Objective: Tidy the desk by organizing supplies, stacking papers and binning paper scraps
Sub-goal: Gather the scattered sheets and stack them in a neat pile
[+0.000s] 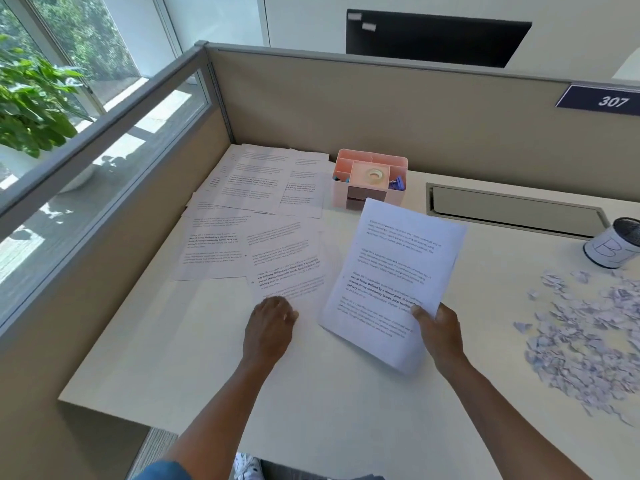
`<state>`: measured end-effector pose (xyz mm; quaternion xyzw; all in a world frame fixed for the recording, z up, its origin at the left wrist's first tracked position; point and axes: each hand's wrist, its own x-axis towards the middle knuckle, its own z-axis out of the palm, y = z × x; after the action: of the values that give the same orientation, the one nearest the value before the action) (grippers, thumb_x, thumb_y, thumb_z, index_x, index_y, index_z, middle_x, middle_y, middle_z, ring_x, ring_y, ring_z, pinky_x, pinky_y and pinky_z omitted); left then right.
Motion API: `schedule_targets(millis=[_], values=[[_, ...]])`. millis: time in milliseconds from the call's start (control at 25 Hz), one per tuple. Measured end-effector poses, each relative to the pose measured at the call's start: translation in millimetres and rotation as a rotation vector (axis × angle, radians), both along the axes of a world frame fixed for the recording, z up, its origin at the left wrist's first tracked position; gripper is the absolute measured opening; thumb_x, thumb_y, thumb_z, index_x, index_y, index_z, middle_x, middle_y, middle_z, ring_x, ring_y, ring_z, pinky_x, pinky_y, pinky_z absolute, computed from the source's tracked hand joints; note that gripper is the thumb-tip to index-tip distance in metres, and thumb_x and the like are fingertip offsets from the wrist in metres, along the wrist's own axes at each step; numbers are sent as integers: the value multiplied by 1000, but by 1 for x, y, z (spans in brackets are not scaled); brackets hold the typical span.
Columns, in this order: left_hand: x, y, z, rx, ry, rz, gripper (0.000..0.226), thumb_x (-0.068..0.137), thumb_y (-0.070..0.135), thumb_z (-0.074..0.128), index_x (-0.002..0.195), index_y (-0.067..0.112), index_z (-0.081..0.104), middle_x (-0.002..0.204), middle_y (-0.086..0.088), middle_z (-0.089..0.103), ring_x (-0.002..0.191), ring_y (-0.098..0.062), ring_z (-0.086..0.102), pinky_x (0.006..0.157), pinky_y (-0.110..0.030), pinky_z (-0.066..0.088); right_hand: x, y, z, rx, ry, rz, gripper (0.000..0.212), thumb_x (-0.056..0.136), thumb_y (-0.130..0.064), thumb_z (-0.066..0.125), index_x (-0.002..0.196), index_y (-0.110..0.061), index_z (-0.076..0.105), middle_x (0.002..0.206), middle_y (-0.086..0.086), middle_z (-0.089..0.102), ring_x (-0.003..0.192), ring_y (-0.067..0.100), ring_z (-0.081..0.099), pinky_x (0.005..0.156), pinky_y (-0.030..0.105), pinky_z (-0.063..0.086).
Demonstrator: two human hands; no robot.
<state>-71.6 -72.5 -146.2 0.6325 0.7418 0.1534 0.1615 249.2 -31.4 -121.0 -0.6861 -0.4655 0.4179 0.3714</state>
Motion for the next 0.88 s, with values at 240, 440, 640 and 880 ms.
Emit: schedule_targets(millis=[240, 440, 640, 880], values=[[-7, 0, 5, 3, 127, 316, 30, 93, 36, 66, 113, 15, 65, 124, -8, 59, 116, -32, 54, 101, -44, 38, 2, 1, -9, -45, 61, -36, 12, 91, -21, 62, 90, -31, 69, 90, -18, 72, 89, 9, 68, 72, 27, 49], [-7, 26, 19, -290, 40, 559, 93, 80, 41, 80, 149, 8, 27, 144, -24, 36, 128, -45, 44, 109, -51, 33, 11, 0, -11, -64, 63, -45, 12, 91, -21, 63, 91, -31, 69, 92, -17, 73, 90, 10, 68, 77, 30, 51], [-10, 38, 22, -381, -54, 598, 78, 78, 30, 83, 135, 5, 36, 136, -20, 40, 124, -36, 50, 104, -46, 37, 14, -2, -8, -61, 72, -41, 13, 91, -20, 63, 91, -31, 69, 91, -18, 72, 89, 8, 68, 72, 26, 50], [-7, 35, 30, -406, 40, 608, 56, 80, 37, 79, 125, 16, 52, 130, -15, 51, 123, -35, 51, 105, -45, 35, 21, -5, -7, -71, 66, -37, 12, 92, -20, 62, 101, -26, 68, 97, -12, 72, 94, 16, 68, 83, 35, 53]])
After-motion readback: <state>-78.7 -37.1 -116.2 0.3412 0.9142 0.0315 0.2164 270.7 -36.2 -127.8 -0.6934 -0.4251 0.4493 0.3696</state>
